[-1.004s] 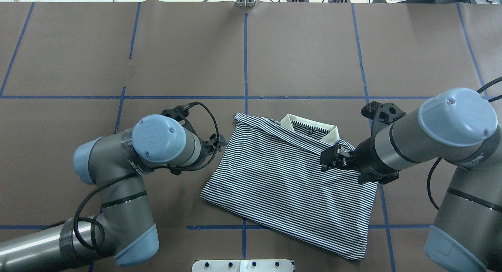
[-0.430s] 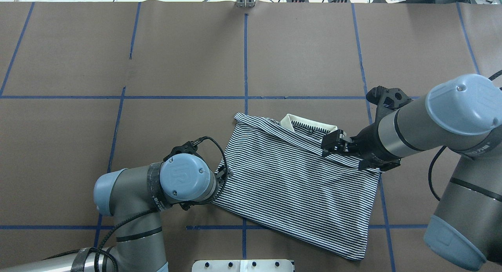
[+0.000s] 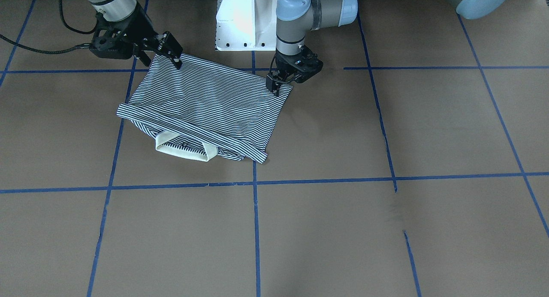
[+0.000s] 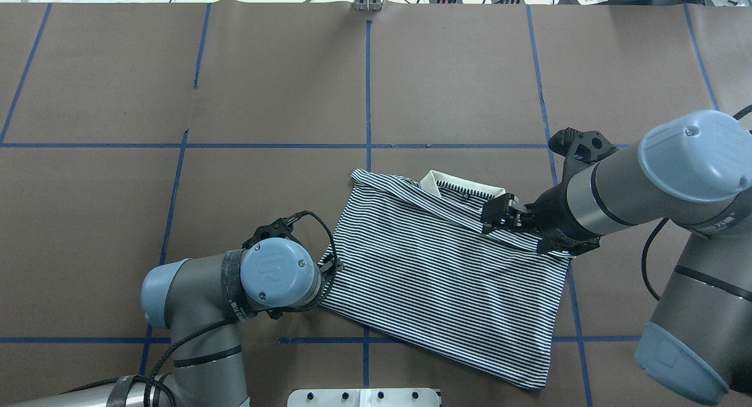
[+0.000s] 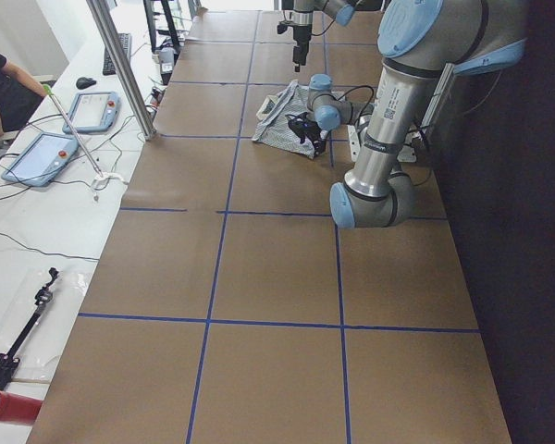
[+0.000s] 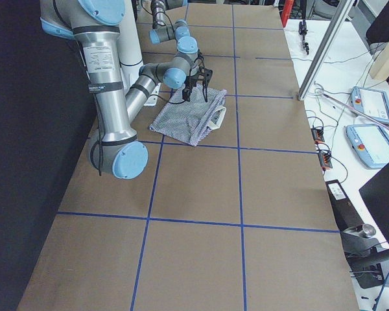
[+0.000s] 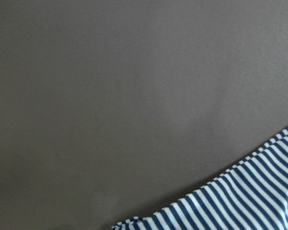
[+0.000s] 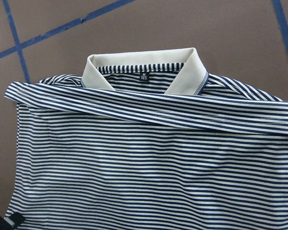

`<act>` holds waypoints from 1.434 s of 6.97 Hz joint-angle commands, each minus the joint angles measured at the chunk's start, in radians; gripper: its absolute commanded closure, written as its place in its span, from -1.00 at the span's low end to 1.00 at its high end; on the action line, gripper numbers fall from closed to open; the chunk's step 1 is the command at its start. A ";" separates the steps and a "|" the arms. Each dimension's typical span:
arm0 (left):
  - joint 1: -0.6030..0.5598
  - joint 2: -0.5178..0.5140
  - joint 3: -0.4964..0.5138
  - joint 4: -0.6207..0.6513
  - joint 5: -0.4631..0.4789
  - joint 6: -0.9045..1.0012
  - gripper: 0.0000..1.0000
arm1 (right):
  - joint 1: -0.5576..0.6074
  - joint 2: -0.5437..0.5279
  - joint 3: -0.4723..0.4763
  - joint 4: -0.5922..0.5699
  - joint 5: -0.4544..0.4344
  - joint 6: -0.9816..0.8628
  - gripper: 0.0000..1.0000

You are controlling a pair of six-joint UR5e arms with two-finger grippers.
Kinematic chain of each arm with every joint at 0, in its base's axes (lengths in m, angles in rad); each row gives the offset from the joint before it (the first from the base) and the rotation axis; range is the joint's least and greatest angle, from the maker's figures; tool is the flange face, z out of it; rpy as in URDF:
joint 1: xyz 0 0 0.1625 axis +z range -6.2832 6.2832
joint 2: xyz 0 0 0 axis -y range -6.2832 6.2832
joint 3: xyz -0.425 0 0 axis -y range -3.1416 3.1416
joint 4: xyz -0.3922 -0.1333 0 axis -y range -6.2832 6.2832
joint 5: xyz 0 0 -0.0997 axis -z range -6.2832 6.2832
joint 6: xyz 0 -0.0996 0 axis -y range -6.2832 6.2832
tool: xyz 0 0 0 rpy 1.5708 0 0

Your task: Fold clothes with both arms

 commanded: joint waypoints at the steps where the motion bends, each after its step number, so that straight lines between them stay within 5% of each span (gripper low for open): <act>1: 0.007 0.000 -0.004 0.000 0.000 -0.007 0.65 | 0.003 -0.001 0.001 0.000 0.000 0.000 -1.00; 2: 0.010 -0.001 -0.007 0.000 0.000 -0.004 1.00 | 0.009 -0.001 0.004 0.000 0.001 0.000 -1.00; 6: -0.009 0.006 -0.031 0.034 -0.001 0.010 1.00 | 0.016 -0.001 0.002 0.000 0.000 0.000 -1.00; 10: -0.189 -0.003 0.018 0.046 0.060 0.140 1.00 | 0.018 -0.012 -0.006 0.000 -0.012 0.000 -1.00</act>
